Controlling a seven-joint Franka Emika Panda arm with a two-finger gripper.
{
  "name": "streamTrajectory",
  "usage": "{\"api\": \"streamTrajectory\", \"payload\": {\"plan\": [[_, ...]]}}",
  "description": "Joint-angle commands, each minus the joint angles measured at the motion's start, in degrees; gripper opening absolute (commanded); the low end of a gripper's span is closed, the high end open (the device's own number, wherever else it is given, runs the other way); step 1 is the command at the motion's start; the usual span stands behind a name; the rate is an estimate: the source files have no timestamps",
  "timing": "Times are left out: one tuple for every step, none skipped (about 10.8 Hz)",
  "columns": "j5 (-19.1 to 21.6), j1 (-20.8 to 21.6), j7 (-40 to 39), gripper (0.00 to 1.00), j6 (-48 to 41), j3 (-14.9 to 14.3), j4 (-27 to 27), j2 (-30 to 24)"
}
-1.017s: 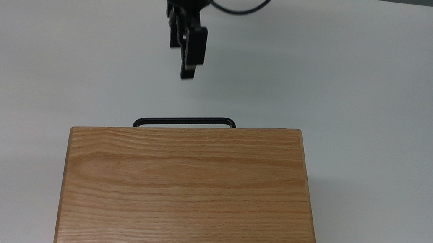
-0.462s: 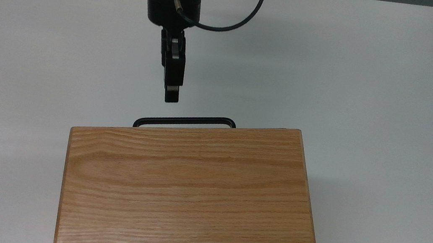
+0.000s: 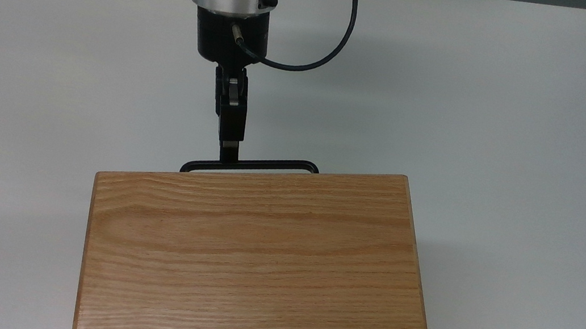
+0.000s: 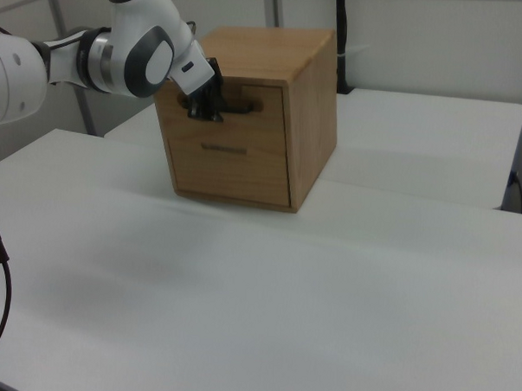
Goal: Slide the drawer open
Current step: 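Close the gripper around the black drawer handle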
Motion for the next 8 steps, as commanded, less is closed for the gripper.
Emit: {"api": "streamTrajectory", "payload": {"plan": [[0.72, -0.20, 1.57, 0.31, 2.91, 0.01, 1.37, 2.33], [0.72, -0.28, 1.65, 0.31, 3.08, 0.01, 1.45, 2.41], [0.72, -0.29, 1.65, 0.31, 3.08, 0.01, 1.45, 2.33], [0.72, -0.29, 1.65, 0.31, 3.35, 0.01, 1.45, 2.42], [0.72, -0.29, 1.65, 0.32, 4.22, 0.01, 1.37, 2.50], [0.80, -0.46, 1.92, 0.32, 4.49, 0.01, 1.45, 2.50], [0.98, -1.07, 2.88, 0.32, 4.75, 0.01, 1.54, 2.50], [0.89, -1.08, 2.89, 0.32, 4.93, 0.01, 1.80, 2.50]]}}
